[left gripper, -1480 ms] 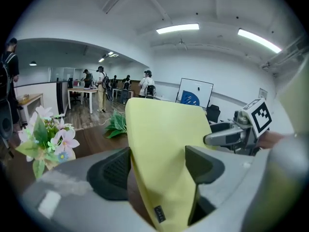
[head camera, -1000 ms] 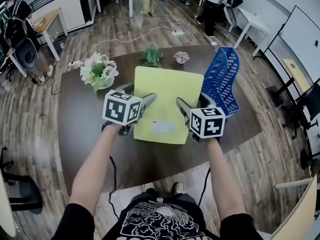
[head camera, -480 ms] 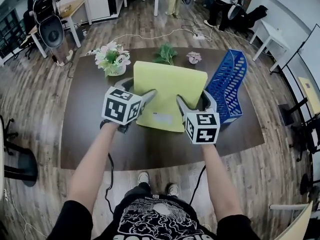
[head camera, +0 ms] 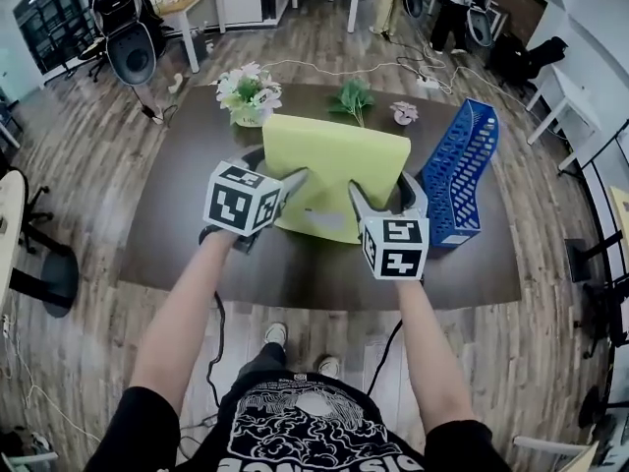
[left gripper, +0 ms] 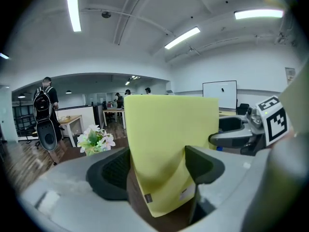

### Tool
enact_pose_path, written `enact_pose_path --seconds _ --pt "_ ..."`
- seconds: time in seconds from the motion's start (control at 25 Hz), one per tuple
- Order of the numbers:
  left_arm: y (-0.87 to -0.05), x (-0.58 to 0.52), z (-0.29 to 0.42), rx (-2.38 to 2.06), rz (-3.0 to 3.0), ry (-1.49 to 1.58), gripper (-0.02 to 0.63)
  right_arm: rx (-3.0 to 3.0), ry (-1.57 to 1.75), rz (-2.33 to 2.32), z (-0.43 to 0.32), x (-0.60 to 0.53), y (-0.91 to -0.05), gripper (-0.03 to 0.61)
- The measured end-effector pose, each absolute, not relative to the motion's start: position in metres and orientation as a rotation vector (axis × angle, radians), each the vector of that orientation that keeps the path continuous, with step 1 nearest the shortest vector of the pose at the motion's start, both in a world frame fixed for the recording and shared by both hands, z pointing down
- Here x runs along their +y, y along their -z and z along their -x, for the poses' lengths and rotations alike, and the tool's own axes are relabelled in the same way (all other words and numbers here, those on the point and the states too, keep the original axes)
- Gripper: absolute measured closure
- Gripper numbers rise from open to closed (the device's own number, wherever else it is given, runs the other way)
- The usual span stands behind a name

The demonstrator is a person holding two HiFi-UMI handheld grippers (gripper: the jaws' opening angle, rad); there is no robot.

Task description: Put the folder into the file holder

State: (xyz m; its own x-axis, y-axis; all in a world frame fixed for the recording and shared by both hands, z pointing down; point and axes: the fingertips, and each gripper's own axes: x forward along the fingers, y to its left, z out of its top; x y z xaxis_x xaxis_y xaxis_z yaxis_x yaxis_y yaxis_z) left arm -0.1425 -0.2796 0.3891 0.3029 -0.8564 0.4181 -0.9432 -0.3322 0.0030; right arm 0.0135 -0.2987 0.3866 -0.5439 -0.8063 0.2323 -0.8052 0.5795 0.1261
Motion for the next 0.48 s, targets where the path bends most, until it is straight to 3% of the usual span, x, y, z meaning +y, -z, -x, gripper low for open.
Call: enact_pose_path --seconds 0.48 --pt "-0.390 -0.256 0.141 -1.688 -2.243 -0.553 0.245 -2.626 0.014 -1.191 -0.013 -0.285 -0.383 0.225"
